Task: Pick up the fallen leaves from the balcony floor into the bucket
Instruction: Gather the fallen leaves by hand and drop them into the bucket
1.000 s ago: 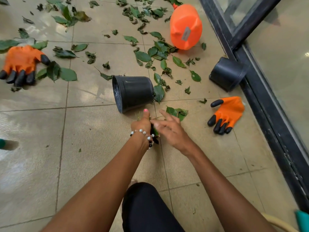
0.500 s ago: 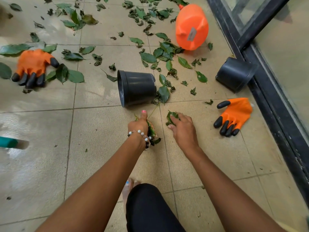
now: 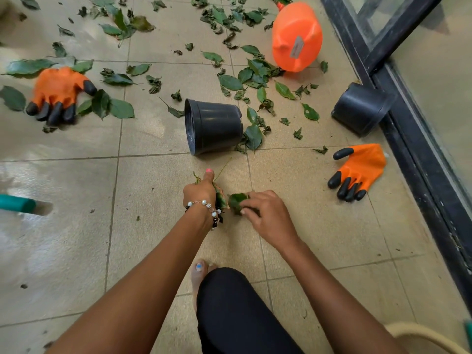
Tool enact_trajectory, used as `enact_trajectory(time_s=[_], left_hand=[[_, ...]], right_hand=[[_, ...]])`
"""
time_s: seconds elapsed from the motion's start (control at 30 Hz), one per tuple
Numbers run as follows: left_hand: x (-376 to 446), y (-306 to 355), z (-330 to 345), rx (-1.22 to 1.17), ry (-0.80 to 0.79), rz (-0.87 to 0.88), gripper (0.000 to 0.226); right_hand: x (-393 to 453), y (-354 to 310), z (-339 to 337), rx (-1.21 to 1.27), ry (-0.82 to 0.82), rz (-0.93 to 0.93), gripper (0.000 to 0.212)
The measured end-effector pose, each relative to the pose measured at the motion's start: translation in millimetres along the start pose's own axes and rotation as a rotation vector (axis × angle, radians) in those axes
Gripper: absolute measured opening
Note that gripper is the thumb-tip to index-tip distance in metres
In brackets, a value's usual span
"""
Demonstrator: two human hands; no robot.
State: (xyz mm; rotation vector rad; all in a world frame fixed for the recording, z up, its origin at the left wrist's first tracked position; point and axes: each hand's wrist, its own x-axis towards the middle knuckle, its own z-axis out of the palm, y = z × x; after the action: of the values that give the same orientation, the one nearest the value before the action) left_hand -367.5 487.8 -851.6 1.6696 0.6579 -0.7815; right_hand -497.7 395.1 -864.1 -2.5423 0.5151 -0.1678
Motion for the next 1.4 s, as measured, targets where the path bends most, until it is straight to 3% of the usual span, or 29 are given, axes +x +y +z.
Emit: enact_trajectory(time_s=[0.1,0.27,0.33,0.43,0.5,0.53,0.63,0.73,0.8,0.87,0.93,1.03,1.13,1.23,1.33,1.4], left_hand=[[-9.8,-2.0,-0.3,0.025,0.026,0.022,0.043],[-14.0,-7.1,-1.1,0.013,-0.01,-0.001,0.041],[-10.8,-9.1,-0.6,-0.027,-0.051,-0.028,0.041],[-15.5,-4.8,0.9,-0.095,-0.12,-0.077,0.043],[-23.9,1.8,2.9,-0.163,-0.166,-0.121,0.042],[-24.8,3.1,5.1,-0.185,-0.179,-0.13,0.043],[-31.1,4.8,13.1,-0.102,-0.15,-0.112,0.053],[-33.2,9.5,21.7,-0.173,-0.179,-0.127,0.052],[-33.6,15.8,26.6,-0.229,-0.195,-0.131,0.053],[-31.3,21.3,29.1,-0.219,-0.174,-0.108,0.06],[-31.2,24.2,29.2,-0.194,-0.136,-0.074,0.056],[-30.6,23.9,27.2,-0.115,-0.144,-0.048,0.045],[-24.7,24.2,23.8,-0.101,-0.128,-0.031,0.042],[-21.6,25.8,22.8,-0.098,-0.124,-0.02,0.045],[-20.2,32.6,18.4,-0.239,-0.16,-0.049,0.037],[-16.3,38.0,13.3,-0.301,-0.164,-0.043,0.039]], right_hand=[[-11.1,1.1,15.8,-0.204,-0.025,-0.149,0.026],[-2.4,3.9,15.8,-0.292,-0.006,-0.183,0.026],[4.0,-3.3,4.6,-0.083,0.056,-0.006,0.018],[16.9,-14.9,-14.7,0.494,0.218,0.479,0.02],[24.1,-19.3,-22.8,0.785,0.265,0.566,0.024],[26.5,-23.1,-24.0,0.809,0.258,0.558,0.025],[25.1,-39.3,-18.0,0.502,0.2,0.419,0.021],[22.2,-46.0,-14.6,0.186,0.206,0.154,0.024],[24.1,-45.0,-23.2,0.101,0.103,0.069,0.024],[25.4,-43.6,-32.9,-0.011,-0.094,0.034,0.028],[25.8,-44.0,-42.4,-0.068,-0.267,0.029,0.048],[29.9,-45.8,-55.5,-0.091,-0.392,0.053,0.073],[37.8,-38.5,-63.3,-0.12,-0.465,0.061,0.082],[51.3,-27.0,-63.2,-0.086,-0.394,0.066,0.073],[65.9,-16.9,-66.1,0.151,-0.096,0.228,0.051],[81.1,-2.3,-64.2,0.16,0.036,0.359,0.034]])
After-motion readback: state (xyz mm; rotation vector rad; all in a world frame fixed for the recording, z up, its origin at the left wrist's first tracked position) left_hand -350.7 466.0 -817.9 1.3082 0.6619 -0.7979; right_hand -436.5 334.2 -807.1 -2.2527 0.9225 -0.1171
